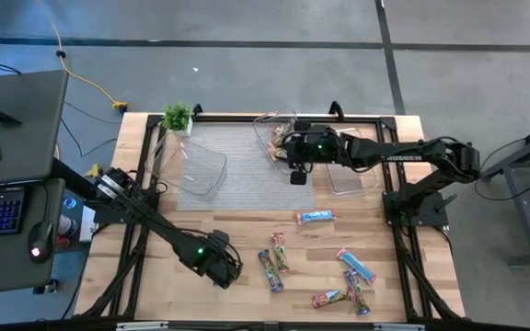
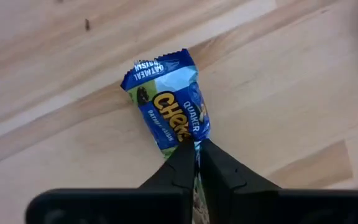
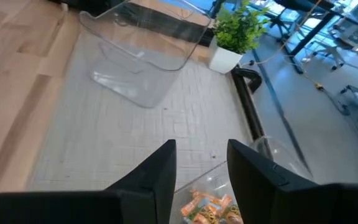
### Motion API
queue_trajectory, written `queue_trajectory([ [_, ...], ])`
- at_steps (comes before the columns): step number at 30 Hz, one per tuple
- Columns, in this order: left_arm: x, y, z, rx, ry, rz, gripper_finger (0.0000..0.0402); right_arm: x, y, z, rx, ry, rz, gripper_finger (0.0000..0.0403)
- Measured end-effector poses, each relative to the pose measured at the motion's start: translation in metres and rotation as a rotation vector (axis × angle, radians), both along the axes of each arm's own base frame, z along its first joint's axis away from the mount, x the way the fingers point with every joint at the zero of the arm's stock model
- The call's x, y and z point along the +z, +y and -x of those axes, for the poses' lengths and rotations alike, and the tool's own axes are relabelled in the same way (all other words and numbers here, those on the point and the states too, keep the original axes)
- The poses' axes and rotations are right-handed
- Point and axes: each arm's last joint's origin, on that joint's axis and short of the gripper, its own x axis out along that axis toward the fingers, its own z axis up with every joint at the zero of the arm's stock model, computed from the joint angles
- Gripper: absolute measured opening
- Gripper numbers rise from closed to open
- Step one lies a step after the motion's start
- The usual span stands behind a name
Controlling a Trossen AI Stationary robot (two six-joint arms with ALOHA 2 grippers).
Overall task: Pick and place Granola Bars by type
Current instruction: Put the blue granola bar into the left transparent bin
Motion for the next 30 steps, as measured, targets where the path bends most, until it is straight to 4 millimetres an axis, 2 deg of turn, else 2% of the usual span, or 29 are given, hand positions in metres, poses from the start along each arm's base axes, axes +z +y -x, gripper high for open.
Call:
queue_trajectory([
  [5,0.003,0.001,-0.002,0.001,-0.029,-0.054,0.0006,-0.004,0.004,0.001,0.095,0.031,-0.077,0.0126],
  [8,0.018,0.001,-0.004,-0.015,-0.031,-0.101,0.0004,-0.006,0.010,0.001,0.137,0.045,-0.100,0.0126],
  [11,0.044,0.006,0.000,-0.010,0.000,-0.206,0.0001,-0.006,0.020,-0.001,0.161,0.042,-0.121,0.0126],
  [13,0.069,0.013,0.006,-0.001,0.023,-0.309,0.0002,-0.006,0.029,-0.003,0.202,0.044,-0.131,0.0126],
  [16,0.107,0.030,0.016,0.048,0.072,-0.484,0.0001,-0.007,0.044,-0.004,0.282,0.063,-0.159,0.0126],
  [18,0.125,0.041,0.014,0.036,0.053,-0.547,0.0001,-0.008,0.055,-0.004,0.311,0.075,-0.171,0.0126],
  [21,0.147,0.066,0.012,-0.135,-0.007,-0.649,0.0000,-0.010,0.072,-0.004,0.358,0.095,-0.173,0.0126],
  [23,0.157,0.091,0.011,-0.120,0.037,-0.698,0.0000,-0.013,0.083,-0.004,0.391,0.099,-0.172,0.0126],
  [26,0.152,0.131,0.005,-0.087,0.125,-0.706,0.0000,-0.022,0.099,0.000,0.433,0.130,-0.183,0.0126],
  [28,0.153,0.160,0.008,-0.061,0.203,-0.707,0.0000,-0.029,0.109,0.004,0.445,0.159,-0.208,0.0126],
  [30,0.145,0.189,0.012,-0.030,0.319,-0.650,0.0000,-0.035,0.117,0.007,0.439,0.178,-0.230,0.0126],
])
